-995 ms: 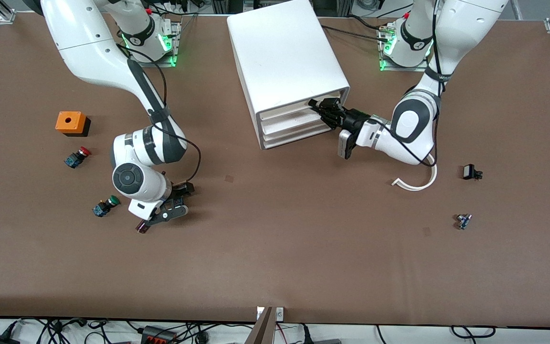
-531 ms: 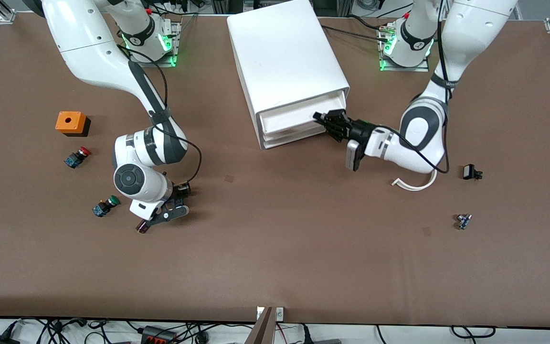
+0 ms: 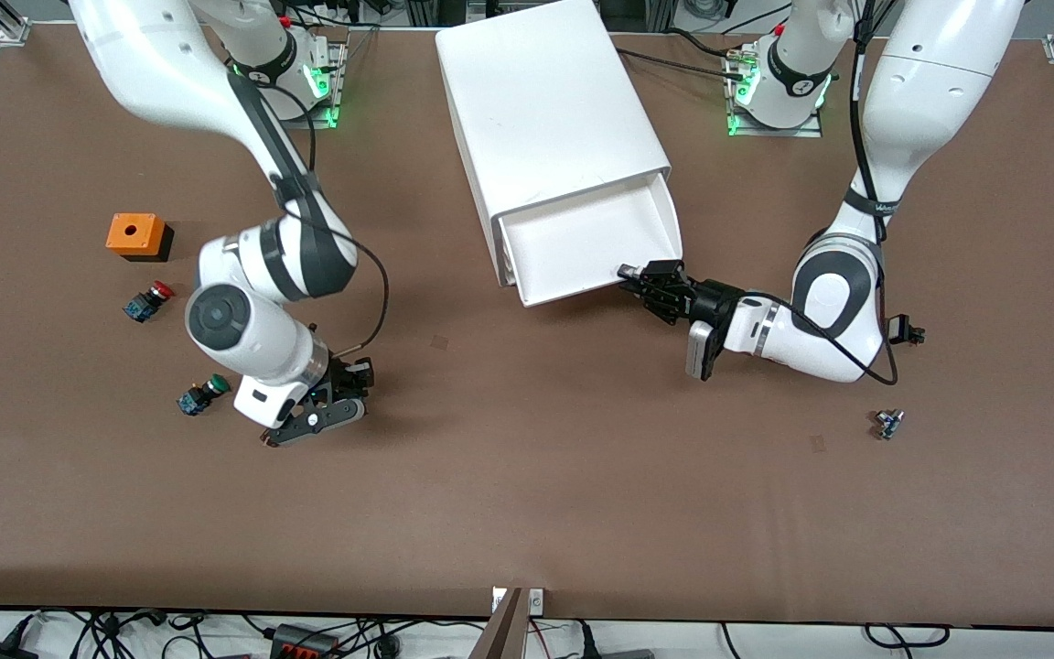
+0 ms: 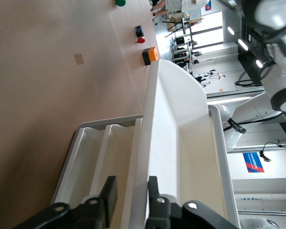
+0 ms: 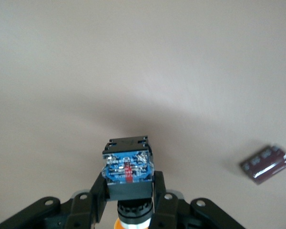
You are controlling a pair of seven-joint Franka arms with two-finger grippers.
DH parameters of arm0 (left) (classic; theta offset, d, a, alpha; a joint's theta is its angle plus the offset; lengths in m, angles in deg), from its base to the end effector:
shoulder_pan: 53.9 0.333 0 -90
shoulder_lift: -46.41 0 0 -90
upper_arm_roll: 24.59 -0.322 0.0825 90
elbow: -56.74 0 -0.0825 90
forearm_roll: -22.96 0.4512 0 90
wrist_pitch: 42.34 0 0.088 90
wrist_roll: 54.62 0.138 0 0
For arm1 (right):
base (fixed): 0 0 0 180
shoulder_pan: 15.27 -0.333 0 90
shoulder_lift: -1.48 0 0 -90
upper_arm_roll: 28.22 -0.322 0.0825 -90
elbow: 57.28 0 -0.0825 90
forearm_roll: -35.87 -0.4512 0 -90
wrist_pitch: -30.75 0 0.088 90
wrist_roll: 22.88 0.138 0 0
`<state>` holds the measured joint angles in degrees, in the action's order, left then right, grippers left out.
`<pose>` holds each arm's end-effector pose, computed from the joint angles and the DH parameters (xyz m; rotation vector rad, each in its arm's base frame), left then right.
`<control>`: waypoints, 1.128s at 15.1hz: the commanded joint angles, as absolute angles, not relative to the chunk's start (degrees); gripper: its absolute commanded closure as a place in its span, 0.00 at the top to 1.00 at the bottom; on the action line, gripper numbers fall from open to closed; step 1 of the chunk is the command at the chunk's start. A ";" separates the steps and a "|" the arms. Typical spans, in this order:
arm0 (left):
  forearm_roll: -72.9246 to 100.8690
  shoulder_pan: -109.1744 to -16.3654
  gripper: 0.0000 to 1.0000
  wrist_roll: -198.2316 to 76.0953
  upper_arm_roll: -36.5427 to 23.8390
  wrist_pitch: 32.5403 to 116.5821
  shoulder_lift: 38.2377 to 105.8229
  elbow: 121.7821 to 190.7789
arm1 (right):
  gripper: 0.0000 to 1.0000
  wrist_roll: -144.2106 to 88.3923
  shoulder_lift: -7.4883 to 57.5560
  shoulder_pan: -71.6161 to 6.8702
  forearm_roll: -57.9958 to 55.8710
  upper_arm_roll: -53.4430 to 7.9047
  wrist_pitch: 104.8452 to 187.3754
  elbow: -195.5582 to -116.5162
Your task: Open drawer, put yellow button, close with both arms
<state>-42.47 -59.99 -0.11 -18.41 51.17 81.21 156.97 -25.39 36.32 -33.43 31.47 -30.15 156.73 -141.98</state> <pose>0.6208 -0.2544 0.1919 1.7751 -0.5584 -0.2127 0.7396 0.2716 0.2727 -2.9930 -0.5225 -0.1497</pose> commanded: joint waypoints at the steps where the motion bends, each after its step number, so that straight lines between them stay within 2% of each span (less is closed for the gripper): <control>1: -40.67 -58.39 1.00 -4.15 -18.70 51.09 80.61 154.83 | 0.00 -25.16 35.67 -35.05 30.42 -30.50 149.00 -132.81; 3: -37.09 -58.03 1.00 -10.46 -18.70 48.56 77.97 153.61 | 0.00 -25.16 35.85 -37.32 30.51 -30.42 142.84 -126.83; 8: -13.65 -57.50 1.00 -38.13 -18.44 38.10 75.24 141.49 | 0.00 -14.04 35.76 -45.66 30.68 -30.42 135.27 -119.95; 12: 7.00 -58.29 1.00 -53.28 -17.82 36.76 71.20 140.86 | 0.00 -2.06 36.20 -52.27 30.69 -30.50 136.66 -118.02; 15: 18.98 -58.38 1.00 -54.27 -17.73 36.59 68.83 140.42 | 0.00 3.56 37.42 -56.83 30.69 -30.42 139.37 -117.84; 17: 24.08 -58.47 1.00 -53.83 -17.73 35.89 68.38 135.70 | 0.00 6.29 38.66 -59.30 30.69 -30.33 142.19 -117.84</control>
